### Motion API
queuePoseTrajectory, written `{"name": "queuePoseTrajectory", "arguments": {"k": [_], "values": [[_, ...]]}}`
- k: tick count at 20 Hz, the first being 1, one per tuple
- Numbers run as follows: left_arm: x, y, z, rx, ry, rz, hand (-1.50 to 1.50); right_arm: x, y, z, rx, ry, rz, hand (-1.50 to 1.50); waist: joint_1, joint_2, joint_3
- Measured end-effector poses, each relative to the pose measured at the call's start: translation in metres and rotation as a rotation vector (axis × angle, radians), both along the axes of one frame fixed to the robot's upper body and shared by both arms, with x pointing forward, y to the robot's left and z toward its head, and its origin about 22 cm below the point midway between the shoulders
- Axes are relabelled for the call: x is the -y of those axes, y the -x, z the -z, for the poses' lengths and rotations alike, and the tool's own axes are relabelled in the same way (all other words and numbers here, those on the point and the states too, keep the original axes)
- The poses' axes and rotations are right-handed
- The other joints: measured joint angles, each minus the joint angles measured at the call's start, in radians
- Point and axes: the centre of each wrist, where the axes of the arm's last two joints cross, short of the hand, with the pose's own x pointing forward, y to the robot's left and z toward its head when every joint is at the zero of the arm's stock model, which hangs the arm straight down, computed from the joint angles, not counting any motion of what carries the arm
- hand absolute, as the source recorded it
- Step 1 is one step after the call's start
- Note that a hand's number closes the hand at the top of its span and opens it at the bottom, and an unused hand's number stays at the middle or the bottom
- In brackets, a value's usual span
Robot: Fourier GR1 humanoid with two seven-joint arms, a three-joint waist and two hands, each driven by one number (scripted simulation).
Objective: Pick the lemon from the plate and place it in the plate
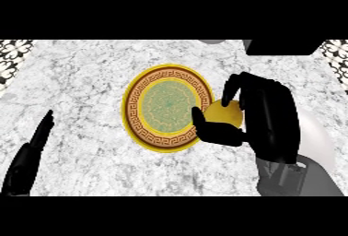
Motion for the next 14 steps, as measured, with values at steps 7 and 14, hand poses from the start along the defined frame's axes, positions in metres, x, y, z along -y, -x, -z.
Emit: {"name": "queuePoseTrajectory", "arguments": {"k": [7, 14], "values": [[-0.004, -0.010, -0.010, 0.010, 0.003, 0.014, 0.00, -0.056, -0.038, -0.005, -0.096, -0.050, -0.005, 1.50, 0.017, 0.007, 0.001], [0.005, -0.010, -0.006, 0.009, 0.006, 0.030, 0.00, -0.086, -0.083, 0.026, -0.223, -0.033, -0.016, 1.50, 0.029, 0.011, 0.002]]}}
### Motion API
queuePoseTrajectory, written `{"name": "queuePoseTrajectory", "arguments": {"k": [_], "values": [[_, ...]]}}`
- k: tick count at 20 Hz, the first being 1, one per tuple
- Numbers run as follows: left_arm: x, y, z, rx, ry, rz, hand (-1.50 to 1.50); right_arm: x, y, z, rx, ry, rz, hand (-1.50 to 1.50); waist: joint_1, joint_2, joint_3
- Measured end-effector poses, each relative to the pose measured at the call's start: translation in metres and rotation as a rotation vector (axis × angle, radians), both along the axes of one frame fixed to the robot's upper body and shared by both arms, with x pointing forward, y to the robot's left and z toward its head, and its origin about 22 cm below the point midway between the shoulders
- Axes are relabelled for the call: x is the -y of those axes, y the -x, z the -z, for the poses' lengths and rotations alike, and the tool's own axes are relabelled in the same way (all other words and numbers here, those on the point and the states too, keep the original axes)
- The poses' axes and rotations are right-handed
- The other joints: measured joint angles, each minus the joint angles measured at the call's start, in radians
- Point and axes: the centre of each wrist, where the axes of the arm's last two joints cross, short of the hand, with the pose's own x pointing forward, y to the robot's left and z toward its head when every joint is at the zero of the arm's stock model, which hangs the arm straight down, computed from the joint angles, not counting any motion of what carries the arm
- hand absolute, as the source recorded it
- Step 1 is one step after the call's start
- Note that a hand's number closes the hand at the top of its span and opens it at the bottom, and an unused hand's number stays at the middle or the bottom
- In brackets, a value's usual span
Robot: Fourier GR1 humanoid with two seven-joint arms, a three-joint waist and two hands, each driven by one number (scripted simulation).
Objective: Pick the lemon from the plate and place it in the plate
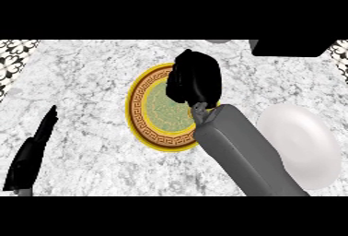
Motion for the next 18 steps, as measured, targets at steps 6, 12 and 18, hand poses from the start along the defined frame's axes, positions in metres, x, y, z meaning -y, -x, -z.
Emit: {"name": "queuePoseTrajectory", "arguments": {"k": [6, 12, 18], "values": [[0.006, -0.006, -0.004, 0.006, -0.003, 0.022, 0.00, -0.013, -0.021, 0.031, -0.078, -0.078, 0.004, 1.50, 0.017, 0.005, 0.000], [0.005, -0.010, -0.003, 0.010, 0.000, 0.020, 0.00, -0.012, -0.034, 0.064, -0.139, -0.168, 0.111, -1.50, 0.026, 0.006, 0.000], [0.003, -0.005, 0.000, 0.005, -0.003, 0.016, 0.00, -0.013, -0.039, 0.067, -0.048, -0.277, 0.125, -1.50, 0.018, 0.004, 0.001]]}}
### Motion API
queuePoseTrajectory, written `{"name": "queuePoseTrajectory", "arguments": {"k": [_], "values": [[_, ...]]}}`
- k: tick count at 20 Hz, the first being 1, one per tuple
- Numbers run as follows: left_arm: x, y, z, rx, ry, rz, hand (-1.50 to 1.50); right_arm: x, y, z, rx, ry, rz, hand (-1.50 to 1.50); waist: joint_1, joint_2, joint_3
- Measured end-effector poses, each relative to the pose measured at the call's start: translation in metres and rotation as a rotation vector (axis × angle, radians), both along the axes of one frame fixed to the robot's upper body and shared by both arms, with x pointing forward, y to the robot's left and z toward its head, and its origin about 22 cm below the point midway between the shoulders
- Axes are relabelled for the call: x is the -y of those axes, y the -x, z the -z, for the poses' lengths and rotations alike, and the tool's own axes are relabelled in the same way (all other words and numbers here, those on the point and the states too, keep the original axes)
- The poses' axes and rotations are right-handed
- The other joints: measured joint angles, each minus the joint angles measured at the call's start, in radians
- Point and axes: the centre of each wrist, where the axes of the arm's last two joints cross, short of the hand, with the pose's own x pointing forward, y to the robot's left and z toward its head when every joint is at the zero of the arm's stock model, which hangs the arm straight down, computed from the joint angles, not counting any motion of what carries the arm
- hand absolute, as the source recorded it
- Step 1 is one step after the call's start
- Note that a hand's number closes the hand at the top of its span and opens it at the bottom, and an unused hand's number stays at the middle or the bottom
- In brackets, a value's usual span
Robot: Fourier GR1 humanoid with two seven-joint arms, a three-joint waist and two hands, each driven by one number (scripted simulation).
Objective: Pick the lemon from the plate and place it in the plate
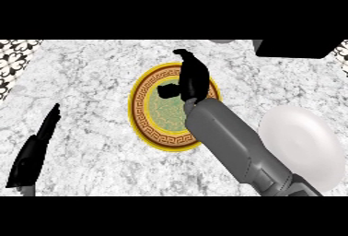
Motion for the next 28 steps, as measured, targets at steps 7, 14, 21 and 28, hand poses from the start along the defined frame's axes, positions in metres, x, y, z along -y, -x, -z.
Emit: {"name": "queuePoseTrajectory", "arguments": {"k": [7, 14, 21, 28], "values": [[-0.005, 0.008, 0.002, -0.013, 0.000, -0.027, 0.00, 0.016, -0.005, -0.006, 0.159, -0.165, 0.132, -1.50, -0.028, -0.008, 0.000], [-0.010, 0.015, 0.004, -0.007, -0.002, -0.058, 0.00, 0.070, 0.016, 0.001, 0.269, -0.370, 0.216, -1.50, -0.054, -0.013, 0.001], [-0.009, 0.012, 0.000, -0.011, 0.000, -0.055, 0.00, 0.154, 0.059, 0.013, 0.376, -0.424, 0.201, -1.50, -0.055, -0.011, 0.001], [-0.006, 0.009, 0.001, -0.002, 0.001, -0.049, 0.00, 0.223, 0.099, 0.031, 0.391, -0.402, 0.173, -1.50, -0.049, -0.010, 0.000]]}}
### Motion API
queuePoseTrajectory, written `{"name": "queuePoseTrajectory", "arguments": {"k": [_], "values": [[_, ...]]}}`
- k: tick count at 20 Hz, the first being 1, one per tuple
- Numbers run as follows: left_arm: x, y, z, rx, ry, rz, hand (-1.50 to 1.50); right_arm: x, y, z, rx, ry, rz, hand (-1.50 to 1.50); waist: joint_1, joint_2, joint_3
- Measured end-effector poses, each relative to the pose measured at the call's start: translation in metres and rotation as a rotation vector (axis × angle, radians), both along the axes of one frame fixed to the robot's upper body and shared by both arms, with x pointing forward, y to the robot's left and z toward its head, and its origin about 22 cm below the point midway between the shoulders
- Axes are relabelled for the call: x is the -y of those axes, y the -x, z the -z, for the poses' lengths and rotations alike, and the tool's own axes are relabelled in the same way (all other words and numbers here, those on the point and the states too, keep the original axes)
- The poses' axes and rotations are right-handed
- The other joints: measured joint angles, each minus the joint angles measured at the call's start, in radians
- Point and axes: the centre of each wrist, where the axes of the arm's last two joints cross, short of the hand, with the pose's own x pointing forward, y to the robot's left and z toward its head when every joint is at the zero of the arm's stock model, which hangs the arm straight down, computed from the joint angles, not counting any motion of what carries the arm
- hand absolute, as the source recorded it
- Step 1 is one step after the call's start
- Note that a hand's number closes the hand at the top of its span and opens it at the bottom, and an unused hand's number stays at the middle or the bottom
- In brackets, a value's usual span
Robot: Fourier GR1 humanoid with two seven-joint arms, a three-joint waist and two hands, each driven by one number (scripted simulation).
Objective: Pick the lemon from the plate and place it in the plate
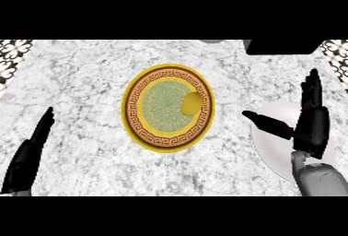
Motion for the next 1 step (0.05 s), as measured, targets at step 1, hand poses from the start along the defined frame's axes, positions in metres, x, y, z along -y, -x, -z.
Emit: {"name": "queuePoseTrajectory", "arguments": {"k": [1], "values": [[-0.0047, 0.0022, -0.0012, 0.000, -0.002, 0.001, 0.00, 0.0049, 0.0042, 0.0036, 0.000, 0.002, 0.004, -1.50, 0.001, 0.000, 0.000]]}}
